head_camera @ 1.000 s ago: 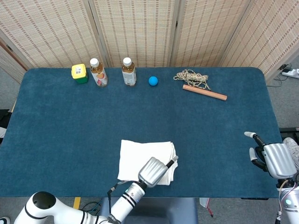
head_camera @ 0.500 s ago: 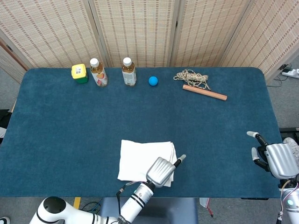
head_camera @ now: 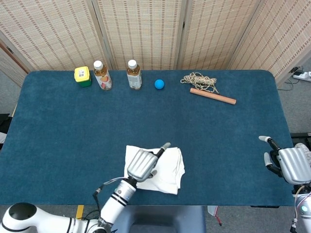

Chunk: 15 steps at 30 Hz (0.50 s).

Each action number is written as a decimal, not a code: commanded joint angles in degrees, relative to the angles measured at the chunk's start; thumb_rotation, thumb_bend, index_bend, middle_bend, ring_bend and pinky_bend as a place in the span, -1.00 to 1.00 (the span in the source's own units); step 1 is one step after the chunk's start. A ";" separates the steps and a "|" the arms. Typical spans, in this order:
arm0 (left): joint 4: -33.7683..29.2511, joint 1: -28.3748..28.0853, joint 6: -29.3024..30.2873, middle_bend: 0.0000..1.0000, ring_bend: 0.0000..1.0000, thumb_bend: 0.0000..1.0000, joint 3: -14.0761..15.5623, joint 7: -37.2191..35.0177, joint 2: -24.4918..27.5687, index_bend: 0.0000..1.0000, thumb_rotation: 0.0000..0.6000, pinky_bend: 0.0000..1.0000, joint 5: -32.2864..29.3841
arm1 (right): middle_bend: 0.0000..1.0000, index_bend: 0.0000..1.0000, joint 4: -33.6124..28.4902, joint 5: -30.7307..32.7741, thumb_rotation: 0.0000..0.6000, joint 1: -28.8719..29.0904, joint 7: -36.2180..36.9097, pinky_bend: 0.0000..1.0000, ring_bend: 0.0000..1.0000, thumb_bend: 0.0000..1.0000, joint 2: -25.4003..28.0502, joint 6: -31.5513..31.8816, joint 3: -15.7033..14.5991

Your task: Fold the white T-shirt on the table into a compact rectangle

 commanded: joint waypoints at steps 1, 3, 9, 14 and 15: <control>-4.87 4.93 3.85 0.17 0.13 -0.54 1.21 -3.94 8.61 -0.80 1.00 0.51 2.27 | 0.63 -0.49 0.44 0.47 1.00 0.23 0.71 0.76 0.57 0.15 0.66 -1.24 -0.34; -5.43 7.22 5.65 0.09 0.06 -0.54 1.92 -6.85 12.35 -0.75 1.00 0.42 3.87 | 0.46 -0.49 1.06 0.53 1.00 0.55 1.59 0.61 0.42 0.15 1.13 -2.36 -0.62; -3.61 13.49 9.24 -0.10 -0.21 -0.54 5.07 -14.72 22.29 -0.74 1.00 0.14 7.60 | -0.23 -0.49 3.78 0.00 1.00 1.69 4.18 -0.03 -0.28 0.09 1.97 -5.18 -1.42; -1.05 17.99 11.62 -0.20 -0.30 -0.54 7.32 -20.48 27.71 -0.74 1.00 0.00 9.82 | -0.46 -0.49 5.69 0.24 1.00 2.12 4.80 -0.28 -0.54 -0.15 1.09 -5.87 -1.40; -0.39 19.07 12.35 -0.21 -0.31 -0.54 7.68 -21.70 28.58 -0.74 1.00 -0.01 10.22 | -0.47 -0.49 6.21 0.13 1.00 2.25 4.96 -0.30 -0.56 -0.17 0.81 -6.00 -1.44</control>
